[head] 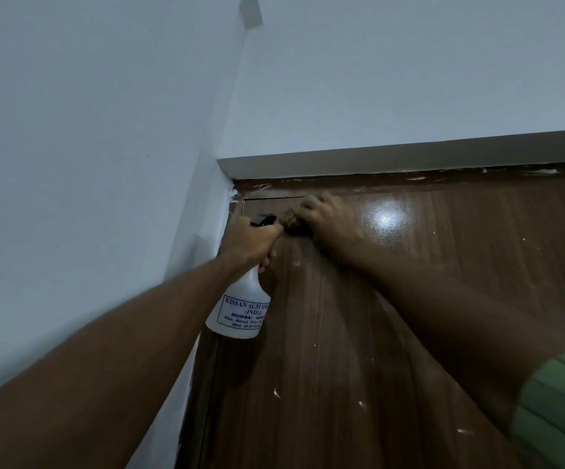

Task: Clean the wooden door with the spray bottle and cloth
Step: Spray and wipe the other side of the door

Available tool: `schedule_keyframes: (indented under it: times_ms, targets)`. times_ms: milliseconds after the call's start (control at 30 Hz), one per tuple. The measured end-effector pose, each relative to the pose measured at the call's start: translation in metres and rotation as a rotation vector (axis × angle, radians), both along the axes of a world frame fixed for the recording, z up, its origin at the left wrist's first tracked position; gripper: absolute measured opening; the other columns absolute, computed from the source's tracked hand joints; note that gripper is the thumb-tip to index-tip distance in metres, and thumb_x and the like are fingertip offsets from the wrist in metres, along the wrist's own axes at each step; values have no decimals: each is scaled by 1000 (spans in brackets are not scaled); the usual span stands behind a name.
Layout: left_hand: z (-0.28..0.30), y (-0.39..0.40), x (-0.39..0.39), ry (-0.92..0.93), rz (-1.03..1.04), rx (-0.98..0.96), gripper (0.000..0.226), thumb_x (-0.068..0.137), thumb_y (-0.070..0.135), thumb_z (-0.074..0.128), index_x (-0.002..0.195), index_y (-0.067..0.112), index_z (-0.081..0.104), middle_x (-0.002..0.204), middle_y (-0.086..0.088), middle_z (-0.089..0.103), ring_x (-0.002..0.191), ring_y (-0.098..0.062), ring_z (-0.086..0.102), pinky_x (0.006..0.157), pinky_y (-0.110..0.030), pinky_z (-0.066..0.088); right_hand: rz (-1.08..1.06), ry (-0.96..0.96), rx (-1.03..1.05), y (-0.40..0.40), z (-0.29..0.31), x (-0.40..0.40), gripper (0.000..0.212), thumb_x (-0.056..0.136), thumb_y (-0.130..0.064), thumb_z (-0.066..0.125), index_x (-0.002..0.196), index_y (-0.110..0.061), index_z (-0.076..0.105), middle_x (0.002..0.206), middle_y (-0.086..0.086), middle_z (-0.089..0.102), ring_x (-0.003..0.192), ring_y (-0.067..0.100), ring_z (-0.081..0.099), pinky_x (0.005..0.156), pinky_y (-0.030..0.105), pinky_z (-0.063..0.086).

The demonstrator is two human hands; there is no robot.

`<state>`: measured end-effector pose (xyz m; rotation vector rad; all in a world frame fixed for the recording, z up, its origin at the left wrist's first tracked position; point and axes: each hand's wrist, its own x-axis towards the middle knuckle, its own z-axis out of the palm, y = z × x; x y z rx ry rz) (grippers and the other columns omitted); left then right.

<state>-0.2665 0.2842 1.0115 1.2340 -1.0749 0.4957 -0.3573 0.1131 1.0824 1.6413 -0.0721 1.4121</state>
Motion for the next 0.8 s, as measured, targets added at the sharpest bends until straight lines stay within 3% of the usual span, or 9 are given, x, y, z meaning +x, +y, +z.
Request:
schedule_keyframes:
  times_ms: [67, 133, 300, 467, 667, 800]
  targets:
    - [1, 4, 6, 19, 39, -11, 22, 99, 25, 67, 91, 5, 70, 70, -12, 73, 44, -14, 59, 47, -29, 50, 20, -117, 147, 17, 6, 10, 50, 91, -14, 71, 140, -17, 58, 134, 8, 59, 116, 31, 55, 94, 41, 47]
    - [2, 10, 10, 27, 58, -15, 25, 97, 27, 67, 89, 4, 72, 69, -11, 74, 44, -14, 60, 47, -28, 50, 61, -135, 206, 25, -8, 25, 45, 91, -18, 71, 135, -16, 62, 134, 8, 59, 118, 31, 54, 95, 41, 46]
    - [-2, 22, 13, 39, 74, 11, 27, 95, 26, 66, 82, 3, 73, 66, -11, 74, 43, -16, 60, 46, -28, 48, 3, 284, -126, 17, -36, 37, 50, 86, -32, 78, 134, -24, 65, 130, 5, 65, 112, 28, 59, 89, 41, 51]
    - [-9, 30, 23, 54, 65, 23, 25, 96, 25, 66, 80, 7, 71, 66, -11, 72, 43, -16, 58, 48, -29, 48, 45, -46, 179, 48, 8, 42, 46, 94, -18, 68, 139, -23, 60, 135, 3, 57, 122, 29, 51, 94, 39, 44]
    - [-10, 32, 33, 95, 95, 21, 31, 97, 32, 66, 86, 4, 75, 65, -9, 74, 47, -18, 61, 52, -30, 51, 136, 328, 18, 57, -41, 57, 38, 94, -30, 71, 132, -22, 67, 135, 5, 63, 122, 27, 56, 99, 40, 45]
    - [-7, 32, 34, 134, 95, -15, 29, 95, 30, 66, 82, 6, 75, 68, -11, 76, 50, -20, 63, 56, -32, 54, 95, 154, 94, 70, 13, 61, 40, 97, -19, 63, 137, -25, 64, 141, 4, 59, 126, 29, 54, 99, 39, 43]
